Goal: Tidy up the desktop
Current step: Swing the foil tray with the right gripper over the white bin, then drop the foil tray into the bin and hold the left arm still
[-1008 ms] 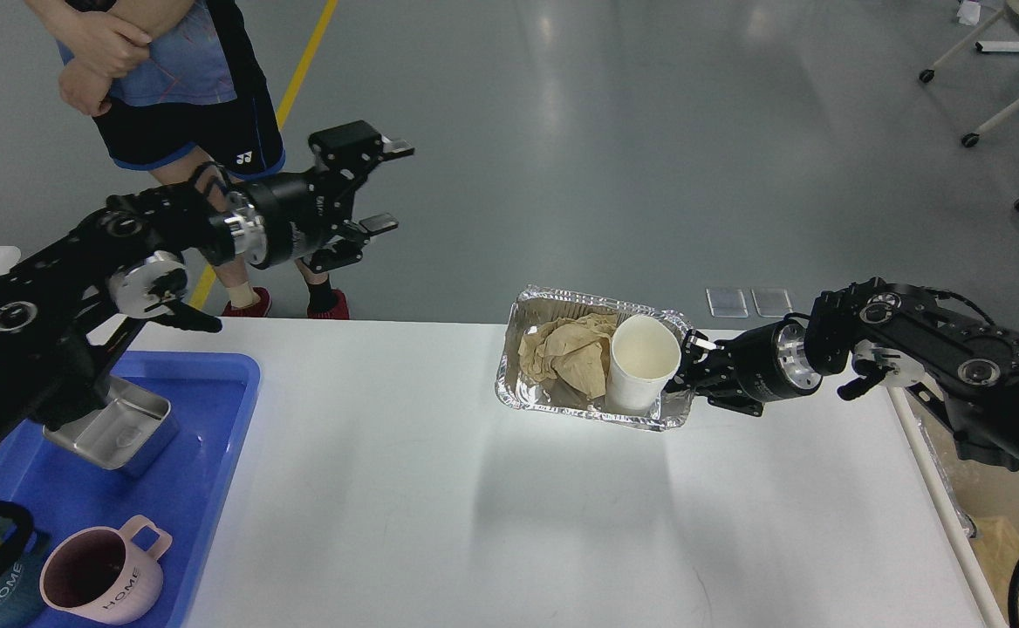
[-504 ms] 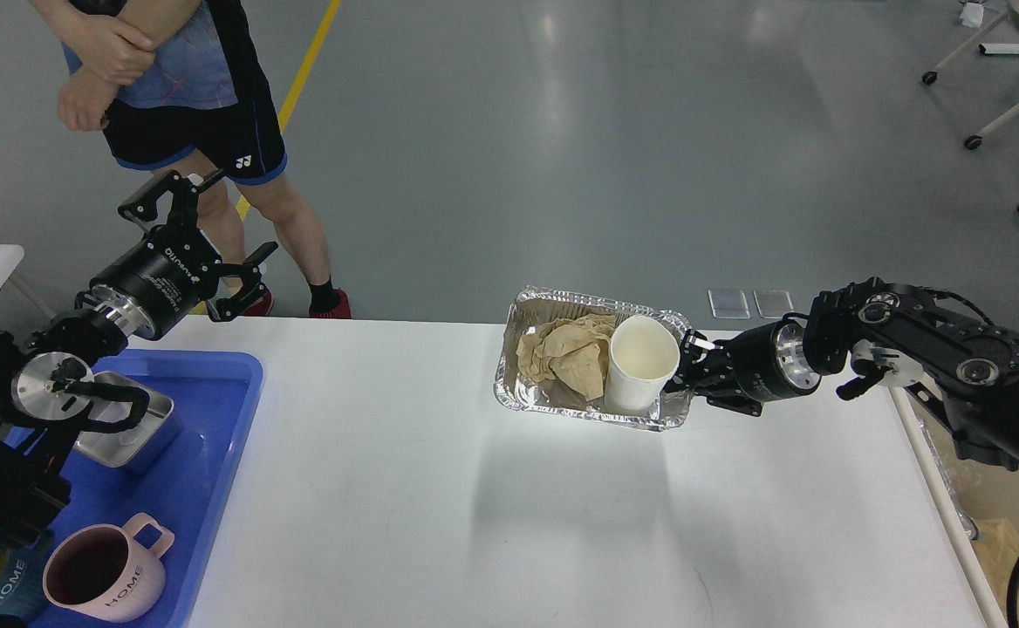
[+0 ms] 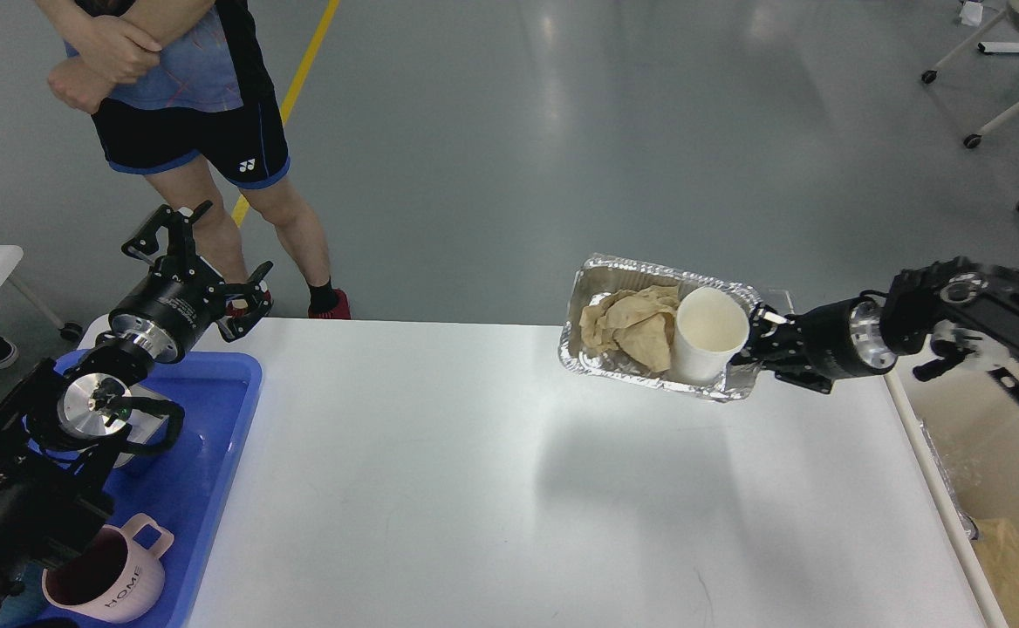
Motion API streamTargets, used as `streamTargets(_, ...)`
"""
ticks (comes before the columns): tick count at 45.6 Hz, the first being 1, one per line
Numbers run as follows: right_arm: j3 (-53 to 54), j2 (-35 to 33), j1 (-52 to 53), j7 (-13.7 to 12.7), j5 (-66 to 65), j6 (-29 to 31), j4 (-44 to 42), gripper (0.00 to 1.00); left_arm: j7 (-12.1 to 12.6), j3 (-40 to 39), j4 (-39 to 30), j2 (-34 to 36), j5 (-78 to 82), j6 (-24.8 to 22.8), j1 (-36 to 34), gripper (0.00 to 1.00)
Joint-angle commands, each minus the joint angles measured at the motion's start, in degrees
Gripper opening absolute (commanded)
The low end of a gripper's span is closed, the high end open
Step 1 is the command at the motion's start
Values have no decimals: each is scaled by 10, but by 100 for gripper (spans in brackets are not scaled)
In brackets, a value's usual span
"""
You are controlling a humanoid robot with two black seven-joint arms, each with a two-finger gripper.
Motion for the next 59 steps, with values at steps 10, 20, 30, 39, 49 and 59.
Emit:
streamTargets(10, 162, -140, -122, 0, 7, -6, -10, 0, 0, 2, 21, -21, 1, 1, 0, 97)
streamTargets(20, 244, -189, -183, 3, 7, -10, -60, 0, 0, 4, 21, -26, 1, 2, 1, 97)
streamTargets(30, 258, -182, -226, 4, 7, -56, -159, 0, 0, 6, 22, -36, 4, 3, 8, 97)
streamTargets(39, 257, -173, -269, 4, 8, -105, -202, 0, 0, 6, 22, -43, 6, 6, 13, 97)
streamTargets(49, 258, -146, -272, 6, 8, -124, -270, 0, 0, 6, 22, -43, 7, 11, 13, 97)
streamTargets(59, 260, -134, -273, 6, 8, -160, -283, 79, 0, 6, 22, -43, 7, 11, 21, 97)
